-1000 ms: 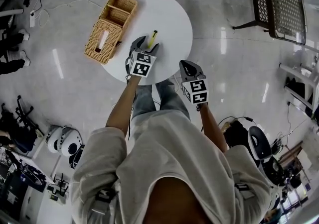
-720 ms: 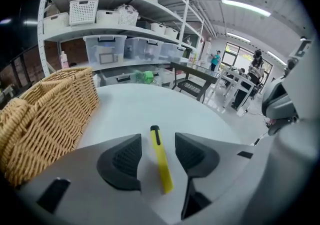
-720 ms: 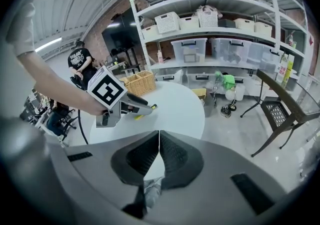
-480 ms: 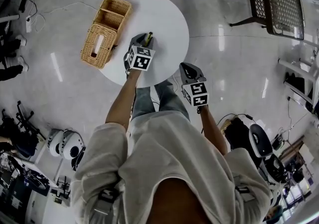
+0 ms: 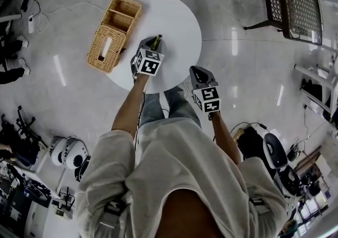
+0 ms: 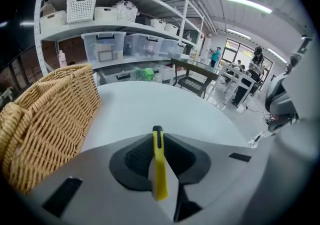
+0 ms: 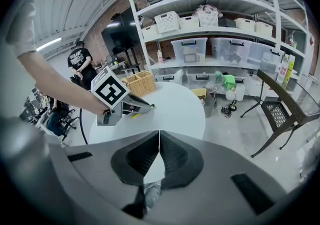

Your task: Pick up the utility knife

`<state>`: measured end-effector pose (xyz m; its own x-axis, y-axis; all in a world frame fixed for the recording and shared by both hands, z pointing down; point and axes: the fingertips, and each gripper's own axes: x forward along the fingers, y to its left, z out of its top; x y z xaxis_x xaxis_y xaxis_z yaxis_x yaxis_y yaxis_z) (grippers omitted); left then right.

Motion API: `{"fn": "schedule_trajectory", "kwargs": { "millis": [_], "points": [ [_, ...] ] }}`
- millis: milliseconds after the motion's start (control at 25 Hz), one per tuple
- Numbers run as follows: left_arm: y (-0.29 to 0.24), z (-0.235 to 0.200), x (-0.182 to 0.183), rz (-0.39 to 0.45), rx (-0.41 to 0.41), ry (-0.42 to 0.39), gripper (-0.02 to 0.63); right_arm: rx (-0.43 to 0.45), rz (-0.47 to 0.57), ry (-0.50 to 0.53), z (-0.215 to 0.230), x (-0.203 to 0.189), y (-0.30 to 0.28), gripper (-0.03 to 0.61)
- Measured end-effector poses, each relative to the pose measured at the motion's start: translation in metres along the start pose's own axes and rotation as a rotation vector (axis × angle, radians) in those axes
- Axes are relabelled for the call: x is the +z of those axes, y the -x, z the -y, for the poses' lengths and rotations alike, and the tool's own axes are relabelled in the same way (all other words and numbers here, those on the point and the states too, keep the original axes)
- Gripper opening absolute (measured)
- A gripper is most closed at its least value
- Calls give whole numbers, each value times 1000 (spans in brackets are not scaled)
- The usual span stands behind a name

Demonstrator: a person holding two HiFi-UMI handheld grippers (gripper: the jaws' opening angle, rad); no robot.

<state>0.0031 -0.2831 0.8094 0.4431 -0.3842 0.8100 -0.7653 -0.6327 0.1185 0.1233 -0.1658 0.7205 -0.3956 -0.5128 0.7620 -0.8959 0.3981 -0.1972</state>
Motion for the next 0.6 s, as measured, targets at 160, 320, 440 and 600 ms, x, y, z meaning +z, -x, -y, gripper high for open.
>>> {"fn": "schedule_trajectory", "kwargs": {
  "millis": [160,320,440,600],
  "points": [
    [16,-2,6,47,14,32,74,6,7,9,-1,4,-1,32],
    [44,-6,10,118,38,66,74,13,18,21,-7,10,-2,32],
    [67,-12,15,168,62,76,74,21,29,38,-12,17,-4,32],
    [98,-16,23,227,83,83,74,36,39,64,-20,26,-6,32]
  ]
}}
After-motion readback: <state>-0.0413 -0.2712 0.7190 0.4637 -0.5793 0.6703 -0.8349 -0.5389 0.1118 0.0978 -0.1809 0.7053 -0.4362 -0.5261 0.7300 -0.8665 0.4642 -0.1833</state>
